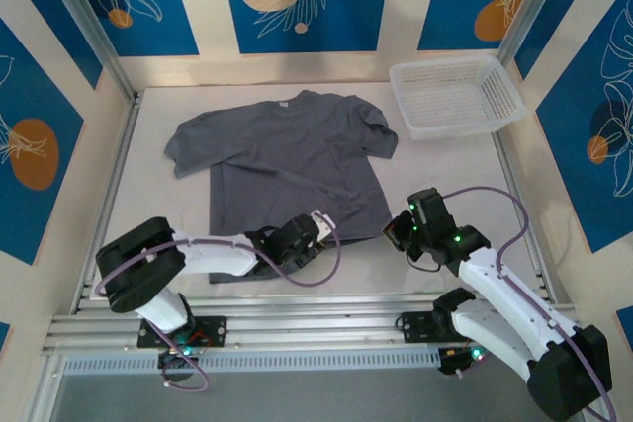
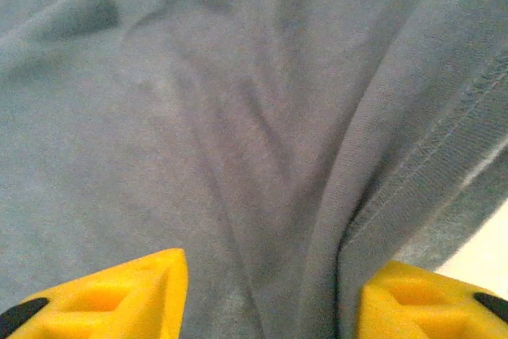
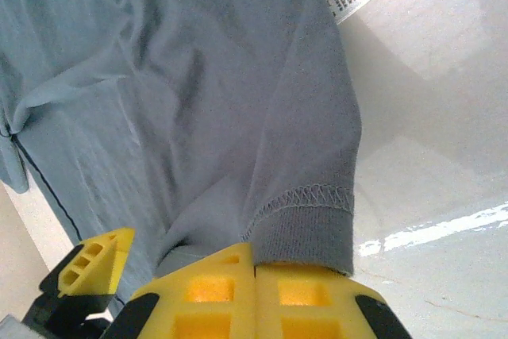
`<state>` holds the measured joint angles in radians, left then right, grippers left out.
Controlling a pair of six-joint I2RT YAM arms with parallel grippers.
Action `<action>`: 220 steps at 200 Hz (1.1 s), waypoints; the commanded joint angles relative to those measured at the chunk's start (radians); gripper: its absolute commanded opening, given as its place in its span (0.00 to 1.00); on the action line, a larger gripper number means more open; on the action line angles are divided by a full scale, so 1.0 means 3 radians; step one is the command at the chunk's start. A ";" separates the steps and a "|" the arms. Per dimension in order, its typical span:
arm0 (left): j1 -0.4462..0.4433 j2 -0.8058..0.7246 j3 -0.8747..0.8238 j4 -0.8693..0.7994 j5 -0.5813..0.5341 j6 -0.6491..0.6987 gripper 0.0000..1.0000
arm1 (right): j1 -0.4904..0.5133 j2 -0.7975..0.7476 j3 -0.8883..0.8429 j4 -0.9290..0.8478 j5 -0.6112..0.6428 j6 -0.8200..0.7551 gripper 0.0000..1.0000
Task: Fold the inside-out t-shirt
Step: Turn the T-shirt inside out at the center of the table.
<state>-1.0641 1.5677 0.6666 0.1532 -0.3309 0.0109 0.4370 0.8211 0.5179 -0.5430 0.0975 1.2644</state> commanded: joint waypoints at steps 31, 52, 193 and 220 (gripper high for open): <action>-0.0033 -0.0013 -0.0096 -0.0201 -0.0279 -0.0096 0.30 | -0.0022 -0.0107 0.0027 -0.0148 0.0102 0.0033 0.00; -0.0027 -0.0168 -0.0159 -0.0243 -0.0402 -0.0160 0.22 | -0.0105 -0.0176 0.0031 -0.0290 0.0165 -0.0007 0.00; 0.0126 -0.0750 -0.0119 -0.0193 0.1051 -0.0650 0.00 | 0.0222 -0.0546 0.0108 0.0366 -0.0364 -0.1320 0.52; 0.0220 -0.0979 -0.0107 -0.0115 0.1220 -0.0777 0.00 | 0.1015 -0.0288 -0.0006 0.1096 -0.0039 -0.1932 0.64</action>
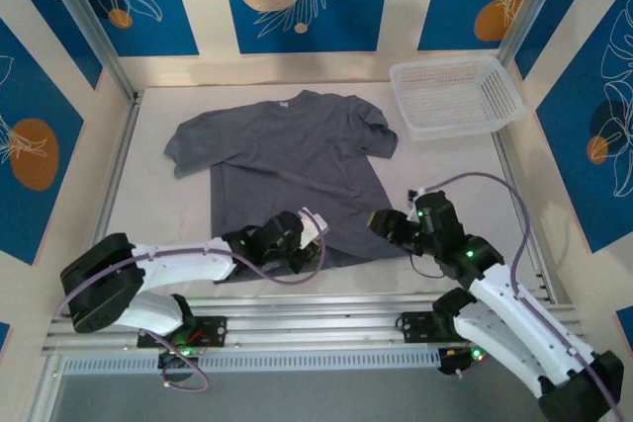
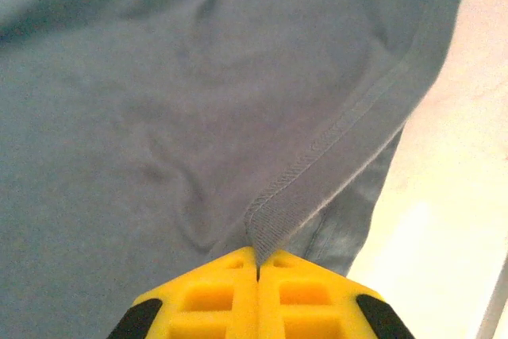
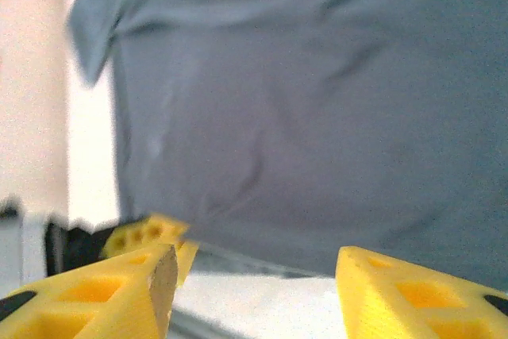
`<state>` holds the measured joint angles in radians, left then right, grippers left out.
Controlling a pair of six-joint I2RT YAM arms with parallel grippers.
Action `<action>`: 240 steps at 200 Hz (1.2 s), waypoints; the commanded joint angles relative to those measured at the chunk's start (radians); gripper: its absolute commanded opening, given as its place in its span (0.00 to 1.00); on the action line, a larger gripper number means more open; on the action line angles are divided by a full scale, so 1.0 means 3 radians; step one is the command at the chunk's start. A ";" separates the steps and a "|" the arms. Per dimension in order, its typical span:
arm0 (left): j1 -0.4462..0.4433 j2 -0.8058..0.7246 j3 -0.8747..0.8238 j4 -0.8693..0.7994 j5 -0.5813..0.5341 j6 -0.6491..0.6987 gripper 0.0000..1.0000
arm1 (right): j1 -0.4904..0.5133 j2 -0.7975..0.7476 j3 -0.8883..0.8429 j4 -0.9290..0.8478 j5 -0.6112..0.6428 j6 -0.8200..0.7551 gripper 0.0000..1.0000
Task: Fold the inside-out t-shirt
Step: Turn the T-shirt inside out at the center of the table.
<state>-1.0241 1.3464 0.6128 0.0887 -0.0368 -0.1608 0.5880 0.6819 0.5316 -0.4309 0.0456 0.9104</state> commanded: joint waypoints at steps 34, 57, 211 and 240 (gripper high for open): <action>0.0159 -0.0439 0.0109 -0.0106 0.0220 -0.0118 0.00 | 0.1137 0.0591 -0.0518 0.1943 0.0951 -0.2346 0.80; 0.0172 -0.0542 0.0104 -0.0191 0.0240 -0.0083 0.00 | 0.1240 0.1015 -0.0683 0.2630 0.1000 -0.3136 0.94; 0.0139 0.0350 -0.0023 0.0296 -0.2004 -0.0462 0.87 | 0.1225 0.1166 -0.0285 0.2335 0.1208 -0.2955 0.00; 0.0295 0.0111 -0.0076 0.0196 -0.1974 -0.0456 0.69 | 0.1219 0.0940 -0.0445 0.2215 0.1377 -0.2908 0.00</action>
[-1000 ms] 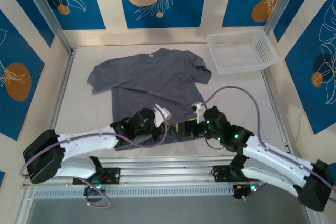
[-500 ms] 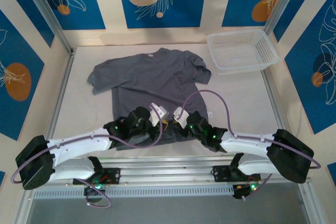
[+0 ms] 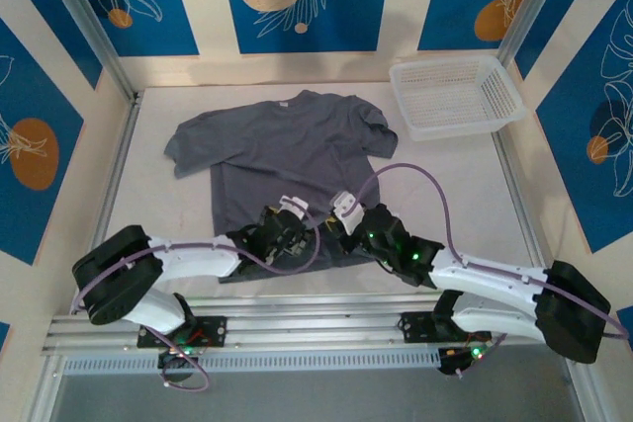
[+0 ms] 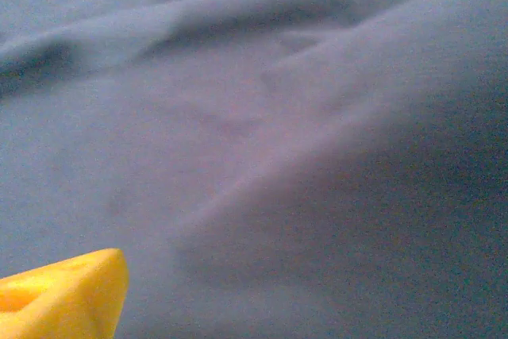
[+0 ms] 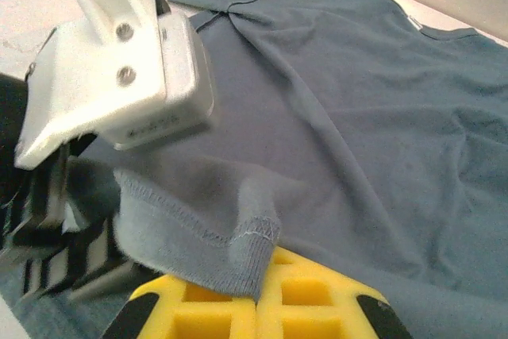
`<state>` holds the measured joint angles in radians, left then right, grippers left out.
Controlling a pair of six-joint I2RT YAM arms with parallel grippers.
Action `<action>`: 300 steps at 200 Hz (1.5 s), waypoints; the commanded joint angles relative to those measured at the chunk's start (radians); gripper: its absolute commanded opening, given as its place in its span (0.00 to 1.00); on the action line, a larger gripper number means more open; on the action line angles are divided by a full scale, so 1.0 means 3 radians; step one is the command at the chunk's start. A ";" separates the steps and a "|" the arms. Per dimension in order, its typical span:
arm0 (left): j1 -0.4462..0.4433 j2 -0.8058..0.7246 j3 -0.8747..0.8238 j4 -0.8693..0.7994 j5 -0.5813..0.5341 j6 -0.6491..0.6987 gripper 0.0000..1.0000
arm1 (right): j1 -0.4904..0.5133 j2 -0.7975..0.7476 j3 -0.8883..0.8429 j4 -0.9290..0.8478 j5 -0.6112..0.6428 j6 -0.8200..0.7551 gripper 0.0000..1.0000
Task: Fold the inside-out t-shirt
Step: Turn the T-shirt inside out at the center of the table.
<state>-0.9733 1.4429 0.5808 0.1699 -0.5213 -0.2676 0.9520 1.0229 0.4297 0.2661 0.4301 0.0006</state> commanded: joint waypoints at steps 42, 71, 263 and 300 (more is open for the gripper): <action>0.0282 -0.0573 0.0329 -0.0575 0.1177 0.0222 0.00 | 0.0009 -0.0537 -0.0176 -0.0451 -0.0133 0.0434 0.46; 0.0294 -0.0805 0.0383 -0.0659 0.1364 0.0111 0.00 | 0.0600 -0.0562 -0.0145 -0.0349 0.0201 0.0311 0.51; 0.0789 -0.0905 0.2073 -0.1995 0.2187 -0.0737 0.00 | -0.0508 0.3063 0.1629 0.2171 0.0995 -0.3189 0.00; 0.0786 -0.0773 0.2367 -0.1824 0.2336 -0.0866 0.00 | -0.0336 0.3053 0.2358 -0.0032 0.0718 -0.1283 0.00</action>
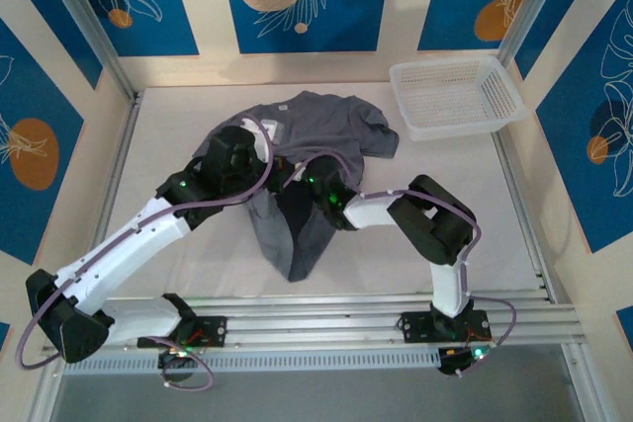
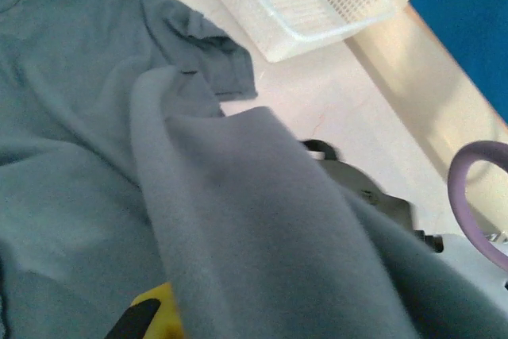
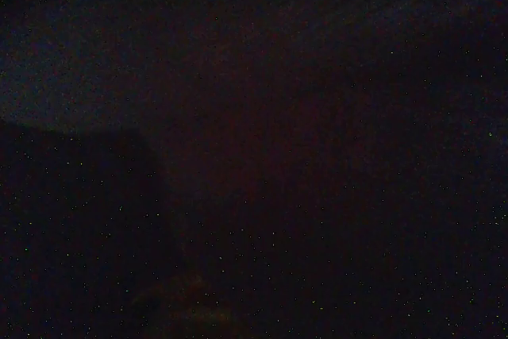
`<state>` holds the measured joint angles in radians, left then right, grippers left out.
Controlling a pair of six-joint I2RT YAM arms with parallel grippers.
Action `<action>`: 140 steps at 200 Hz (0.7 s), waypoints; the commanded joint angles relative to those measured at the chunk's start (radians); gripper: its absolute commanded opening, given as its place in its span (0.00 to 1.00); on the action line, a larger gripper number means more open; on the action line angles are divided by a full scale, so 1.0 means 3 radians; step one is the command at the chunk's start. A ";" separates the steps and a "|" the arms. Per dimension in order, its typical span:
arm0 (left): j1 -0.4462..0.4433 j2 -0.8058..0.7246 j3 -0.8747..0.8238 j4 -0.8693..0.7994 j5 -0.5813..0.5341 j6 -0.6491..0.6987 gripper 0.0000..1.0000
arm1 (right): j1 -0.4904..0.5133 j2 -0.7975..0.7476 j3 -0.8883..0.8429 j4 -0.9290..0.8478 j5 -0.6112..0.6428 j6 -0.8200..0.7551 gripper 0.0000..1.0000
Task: Fold the inside-out t-shirt
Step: Turn the T-shirt inside out at the center of the table.
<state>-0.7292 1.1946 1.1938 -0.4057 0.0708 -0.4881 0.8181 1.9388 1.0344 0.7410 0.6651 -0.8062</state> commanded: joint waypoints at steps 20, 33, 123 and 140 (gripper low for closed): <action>-0.0028 0.0218 0.0578 0.0126 0.0389 -0.0171 0.00 | 0.0196 0.0004 0.0501 -0.1854 -0.0274 0.1712 0.00; -0.0030 0.0320 0.0772 0.0165 0.0517 -0.0212 0.00 | 0.0153 0.0011 0.0647 -0.2087 -0.0407 0.1935 0.00; -0.0479 0.0412 0.1441 0.0564 0.0996 -0.0009 0.00 | -0.0291 -0.0067 0.1187 -0.2566 -0.1626 0.3007 0.00; -0.0678 0.0404 0.1557 0.0530 0.1006 0.0081 0.00 | -0.0267 0.0200 0.1272 -0.2599 -0.1719 0.2996 0.00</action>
<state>-0.8200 1.3499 1.5764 -0.3206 0.2173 -0.5060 0.7521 1.8740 1.3750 0.0734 0.2543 -0.0113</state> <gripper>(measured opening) 0.062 0.055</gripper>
